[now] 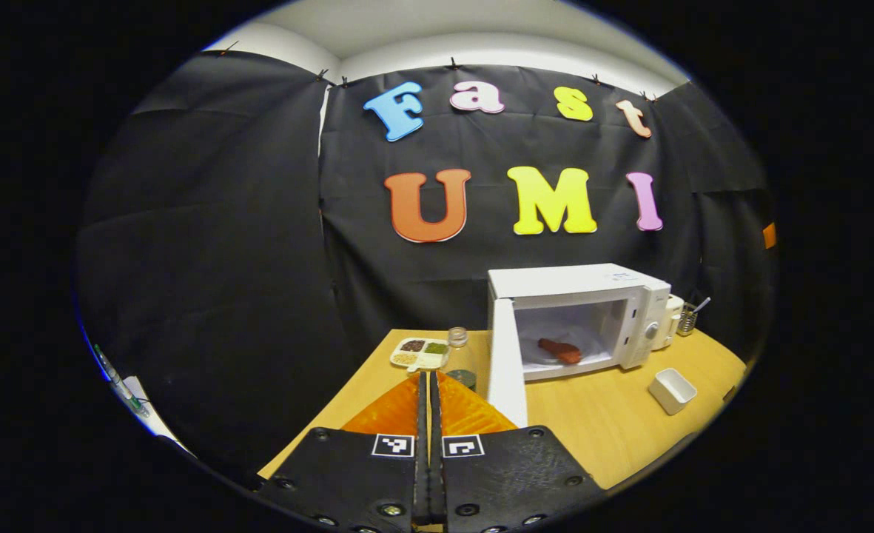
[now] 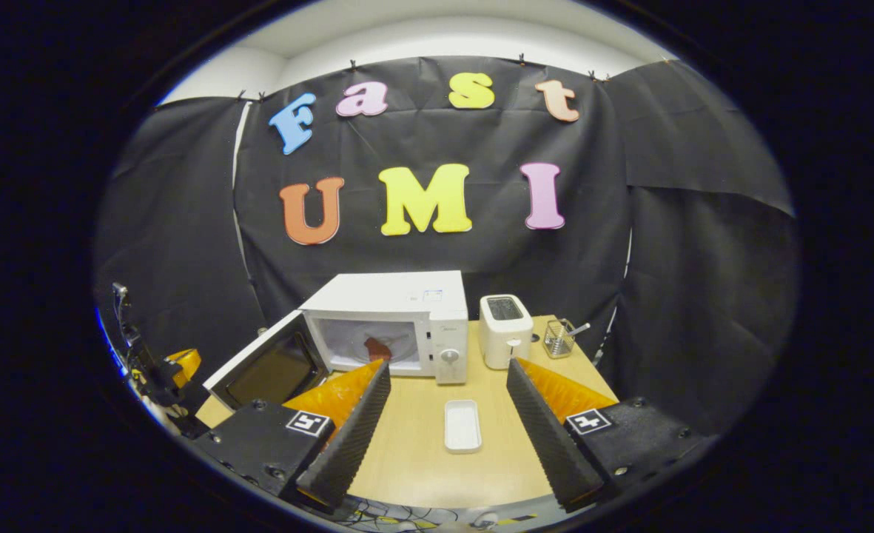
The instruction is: Open the microwave oven with the left hand, put the food in, and close the microwave oven.
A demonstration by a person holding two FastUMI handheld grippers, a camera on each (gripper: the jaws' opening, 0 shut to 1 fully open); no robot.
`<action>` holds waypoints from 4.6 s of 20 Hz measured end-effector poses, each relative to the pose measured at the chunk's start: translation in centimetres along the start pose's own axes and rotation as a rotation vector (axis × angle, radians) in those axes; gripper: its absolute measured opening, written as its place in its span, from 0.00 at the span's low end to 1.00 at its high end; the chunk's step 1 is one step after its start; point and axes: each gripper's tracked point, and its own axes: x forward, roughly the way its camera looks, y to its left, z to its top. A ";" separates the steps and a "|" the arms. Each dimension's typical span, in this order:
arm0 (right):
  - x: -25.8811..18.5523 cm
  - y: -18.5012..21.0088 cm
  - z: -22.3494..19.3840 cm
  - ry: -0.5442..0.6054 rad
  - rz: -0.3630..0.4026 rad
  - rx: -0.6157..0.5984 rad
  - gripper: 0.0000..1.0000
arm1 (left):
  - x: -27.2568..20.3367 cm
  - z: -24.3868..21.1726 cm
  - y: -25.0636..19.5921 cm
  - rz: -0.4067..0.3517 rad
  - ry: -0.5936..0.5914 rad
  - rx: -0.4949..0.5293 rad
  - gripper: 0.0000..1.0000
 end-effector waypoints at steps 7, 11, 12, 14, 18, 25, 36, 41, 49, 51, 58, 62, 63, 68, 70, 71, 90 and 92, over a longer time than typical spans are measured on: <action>-0.1 -0.9 -1.1 0.036 -0.021 0.001 1.00 | 1.3 -5.8 0.2 -0.009 0.111 -0.008 0.00; -0.2 -1.5 -1.8 0.052 -0.031 0.003 1.00 | 1.1 -5.7 -2.3 -0.055 0.093 0.022 0.00; -0.2 -1.7 -1.9 0.055 -0.037 0.001 1.00 | 1.0 -5.7 -3.4 -0.081 0.094 0.026 0.00; -0.3 -2.4 -2.2 0.059 -0.047 0.004 1.00 | 1.0 -6.0 -5.5 -0.120 0.099 0.045 0.00; -0.6 -4.0 -2.6 0.077 -0.063 0.020 1.00 | 0.7 -6.6 -10.9 -0.222 0.115 0.055 0.00; -2.0 -8.8 -2.3 0.073 -0.138 0.048 1.00 | 1.1 -6.1 -19.7 -0.371 0.118 0.069 0.00; -2.4 -14.6 -1.9 0.076 -0.227 0.111 1.00 | 4.4 -4.9 -30.1 -0.527 0.134 0.106 0.00; -1.4 -16.6 -1.7 0.078 -0.261 0.121 1.00 | 6.7 -4.4 -34.0 -0.572 0.128 0.118 0.00; -0.1 -18.0 -2.8 0.082 -0.294 0.162 1.00 | 11.6 -4.4 -37.8 -0.535 0.145 0.134 0.00; 0.0 -18.6 -3.4 0.095 -0.305 0.164 1.00 | 13.0 -4.4 -38.6 -0.521 0.158 0.111 0.00; 0.3 -20.8 -4.1 0.111 -0.344 0.178 1.00 | 17.3 -3.9 -42.0 -0.518 0.166 0.102 0.00; 0.5 -21.8 -4.3 0.115 -0.357 0.184 1.00 | 18.3 -4.3 -43.7 -0.531 0.197 0.054 0.00; 0.7 -22.0 -4.4 0.116 -0.361 0.187 1.00 | 18.4 -4.4 -43.7 -0.523 0.195 0.066 0.00; 1.4 -22.8 -4.6 0.128 -0.361 0.194 1.00 | 18.9 -4.2 -43.7 -0.505 0.229 0.000 0.00; 1.4 -22.7 -4.6 0.129 -0.360 0.182 1.00 | 19.3 -4.6 -44.1 -0.490 0.235 -0.020 0.00; 1.5 -22.7 -4.5 0.131 -0.355 0.180 1.00 | 19.3 -4.6 -44.1 -0.487 0.229 -0.005 0.00; 4.0 -21.3 -6.1 0.161 -0.232 0.061 0.91 | 8.6 -0.4 -40.1 -0.428 0.101 0.106 0.95; 4.6 -20.1 -5.8 0.149 -0.202 0.047 0.91 | 6.5 1.8 -38.5 -0.420 0.087 0.087 0.95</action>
